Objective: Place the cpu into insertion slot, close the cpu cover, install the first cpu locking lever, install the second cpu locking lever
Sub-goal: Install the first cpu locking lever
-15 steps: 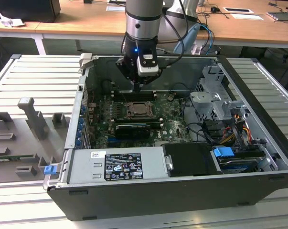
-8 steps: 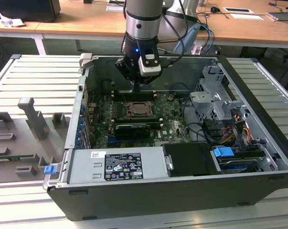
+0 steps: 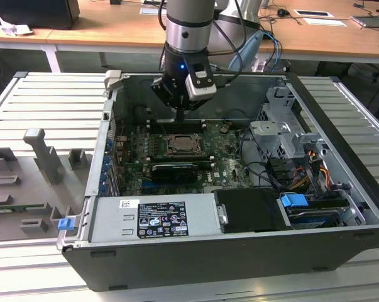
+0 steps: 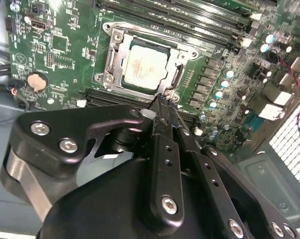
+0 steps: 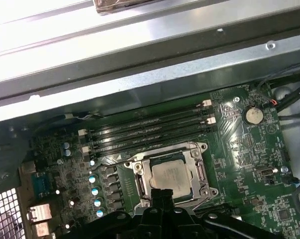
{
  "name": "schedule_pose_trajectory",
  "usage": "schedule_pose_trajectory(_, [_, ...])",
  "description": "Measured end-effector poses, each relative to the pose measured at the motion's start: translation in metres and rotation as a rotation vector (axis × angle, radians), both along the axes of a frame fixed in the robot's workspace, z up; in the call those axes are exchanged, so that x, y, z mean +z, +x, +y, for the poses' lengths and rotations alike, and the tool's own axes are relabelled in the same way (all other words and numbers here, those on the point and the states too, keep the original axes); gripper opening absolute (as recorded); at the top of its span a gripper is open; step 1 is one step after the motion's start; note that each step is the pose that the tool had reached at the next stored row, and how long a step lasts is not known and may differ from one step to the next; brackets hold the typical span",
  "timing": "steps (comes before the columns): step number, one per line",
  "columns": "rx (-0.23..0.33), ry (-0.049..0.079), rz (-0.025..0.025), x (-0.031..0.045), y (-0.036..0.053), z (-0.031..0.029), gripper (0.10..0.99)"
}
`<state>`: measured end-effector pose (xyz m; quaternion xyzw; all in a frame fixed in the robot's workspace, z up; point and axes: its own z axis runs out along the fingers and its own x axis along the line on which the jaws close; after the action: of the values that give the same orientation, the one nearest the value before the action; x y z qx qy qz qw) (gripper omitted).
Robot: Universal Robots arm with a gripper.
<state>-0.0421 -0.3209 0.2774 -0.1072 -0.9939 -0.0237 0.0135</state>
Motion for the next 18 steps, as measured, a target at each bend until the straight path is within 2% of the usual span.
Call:
schedule_pose_trajectory(15, [0.192, -0.001, 0.0000, 0.0000, 0.0000, 0.0000, 0.106])
schedule_pose_trajectory(18, [0.261, -0.001, -0.0001, 0.0000, 0.0000, 0.0000, 0.106])
